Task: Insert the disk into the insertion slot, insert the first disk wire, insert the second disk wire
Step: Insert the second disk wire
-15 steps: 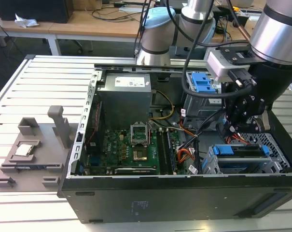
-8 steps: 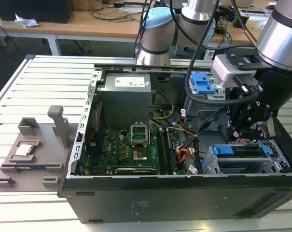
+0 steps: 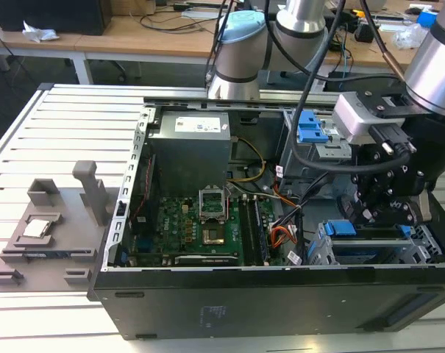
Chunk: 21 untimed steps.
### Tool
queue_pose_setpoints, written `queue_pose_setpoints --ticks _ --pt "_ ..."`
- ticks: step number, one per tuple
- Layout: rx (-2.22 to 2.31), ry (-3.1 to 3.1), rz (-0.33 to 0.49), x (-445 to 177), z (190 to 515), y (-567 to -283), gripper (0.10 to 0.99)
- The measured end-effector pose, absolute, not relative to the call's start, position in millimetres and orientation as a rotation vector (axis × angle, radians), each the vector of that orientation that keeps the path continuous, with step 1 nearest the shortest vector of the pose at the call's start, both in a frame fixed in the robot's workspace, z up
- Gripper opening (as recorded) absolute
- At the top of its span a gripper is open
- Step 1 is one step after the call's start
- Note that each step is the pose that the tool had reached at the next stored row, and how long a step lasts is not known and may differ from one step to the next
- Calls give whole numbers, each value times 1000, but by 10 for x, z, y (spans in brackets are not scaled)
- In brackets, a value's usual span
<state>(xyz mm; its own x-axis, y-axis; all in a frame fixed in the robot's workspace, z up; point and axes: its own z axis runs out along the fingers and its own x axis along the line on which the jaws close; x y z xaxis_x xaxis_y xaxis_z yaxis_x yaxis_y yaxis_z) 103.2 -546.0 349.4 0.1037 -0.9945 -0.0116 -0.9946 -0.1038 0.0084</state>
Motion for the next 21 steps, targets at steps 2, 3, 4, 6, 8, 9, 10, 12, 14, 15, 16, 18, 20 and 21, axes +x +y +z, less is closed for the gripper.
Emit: queue_pose_setpoints --ticks 2,3,4,6,8,9,10,12,14,15,16,18,20,21 --pt "-2332 2105 25 1056 3489 -5499 106" --pt "-2332 2106 25 1064 3487 -5513 106" --pt "-2331 2106 26 1072 3485 -5525 106" --pt "-2330 2109 28 1111 3475 -5568 106" --pt "-2330 2111 30 1146 3471 -5578 106" --pt "-2329 2113 32 1164 3467 -5578 106" --pt "-2329 2114 32 1180 3465 -5578 106" --pt "-2327 2119 35 1231 3458 -5578 106" --pt "-2321 2128 38 1256 3447 -5578 106" --pt "-2317 2132 38 1256 3443 -5579 106" --pt "-2312 2137 39 1256 3439 -5579 106" --pt "-2303 2147 39 1257 3431 -5579 106" --pt "-2284 2167 40 1261 3419 -5572 106" --pt "-2281 2171 40 1261 3419 -5570 106"
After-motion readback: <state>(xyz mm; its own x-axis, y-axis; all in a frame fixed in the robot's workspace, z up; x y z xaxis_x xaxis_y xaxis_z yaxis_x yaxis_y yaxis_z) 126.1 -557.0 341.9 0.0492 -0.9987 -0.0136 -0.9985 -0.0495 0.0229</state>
